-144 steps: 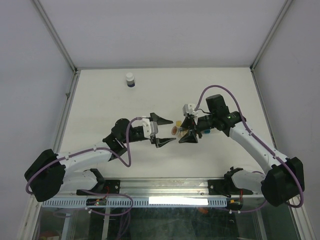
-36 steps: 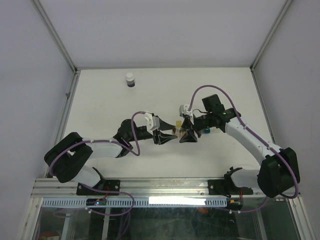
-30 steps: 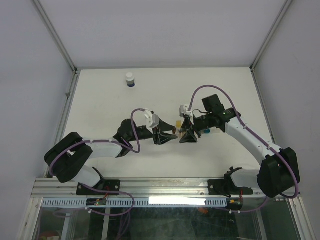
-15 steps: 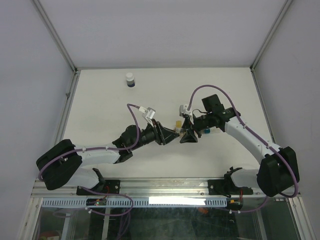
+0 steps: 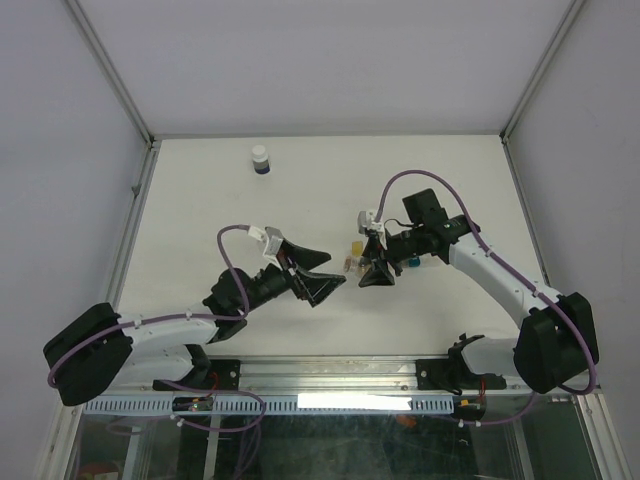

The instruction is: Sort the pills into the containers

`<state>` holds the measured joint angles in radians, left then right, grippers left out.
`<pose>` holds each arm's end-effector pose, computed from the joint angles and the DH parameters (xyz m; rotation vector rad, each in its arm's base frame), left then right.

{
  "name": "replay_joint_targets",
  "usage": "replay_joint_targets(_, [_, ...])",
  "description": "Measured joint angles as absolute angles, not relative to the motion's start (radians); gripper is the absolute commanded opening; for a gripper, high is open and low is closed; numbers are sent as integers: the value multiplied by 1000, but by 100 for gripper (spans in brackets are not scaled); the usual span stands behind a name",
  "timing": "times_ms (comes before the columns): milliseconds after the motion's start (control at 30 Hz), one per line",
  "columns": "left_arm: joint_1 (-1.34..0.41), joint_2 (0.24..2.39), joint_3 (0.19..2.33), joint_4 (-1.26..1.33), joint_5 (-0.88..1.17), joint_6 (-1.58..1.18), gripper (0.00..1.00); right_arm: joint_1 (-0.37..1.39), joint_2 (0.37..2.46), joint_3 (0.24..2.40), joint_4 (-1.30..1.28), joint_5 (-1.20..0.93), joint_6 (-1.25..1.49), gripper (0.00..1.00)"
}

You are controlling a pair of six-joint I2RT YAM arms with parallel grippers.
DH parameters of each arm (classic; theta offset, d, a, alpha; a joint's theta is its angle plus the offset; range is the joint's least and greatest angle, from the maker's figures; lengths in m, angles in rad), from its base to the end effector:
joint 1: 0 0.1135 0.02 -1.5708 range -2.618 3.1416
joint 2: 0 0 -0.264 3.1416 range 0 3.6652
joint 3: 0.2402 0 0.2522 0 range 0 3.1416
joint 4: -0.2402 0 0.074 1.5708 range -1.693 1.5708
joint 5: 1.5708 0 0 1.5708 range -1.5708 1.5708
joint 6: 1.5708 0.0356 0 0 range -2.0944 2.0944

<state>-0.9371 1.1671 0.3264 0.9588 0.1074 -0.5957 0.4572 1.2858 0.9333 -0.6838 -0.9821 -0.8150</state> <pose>0.1349 -0.1900 0.2267 0.3660 1.5552 -1.3068 0.2060 0.1343 0.2579 -1.5991 1.6117 1.0726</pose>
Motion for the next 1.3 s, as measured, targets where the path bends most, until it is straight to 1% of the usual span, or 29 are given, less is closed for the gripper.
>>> replay_joint_targets(200, [-936,1086,247,1052,141,-405,99,454,1286,933,-683,-1025,-811,0])
replay_joint_targets(333, [-936,1111,245,1139,131,-428,98,426,1279,933,-630,-1076,-735,0])
replay_joint_targets(433, [-936,1168,245,1201,104,-511,91,399,1255,933,-567,-1104,-671,0])
replay_joint_targets(500, [-935,1199,250,1201,81,-563,83,393,1240,933,-543,-1116,-651,0])
replay_joint_targets(533, [-935,1208,258,1190,76,-578,81,393,1235,933,-535,-1123,-643,0])
replay_joint_targets(733, [-935,1227,391,1084,74,-591,80,393,1234,933,-522,-1142,-629,0])
replay_joint_targets(933, [-935,1291,411,1083,77,-592,67,393,1234,933,-521,-1150,-629,0])
replay_joint_targets(1033, [-935,1339,432,1079,81,-592,65,393,1234,933,-521,-1153,-630,0])
replay_joint_targets(1100, [-935,1359,444,1085,84,-592,62,393,1234,933,-521,-1155,-630,0])
replay_joint_targets(1300, [-935,1399,456,1131,87,-592,59,393,1234,933,-521,-1160,-630,0])
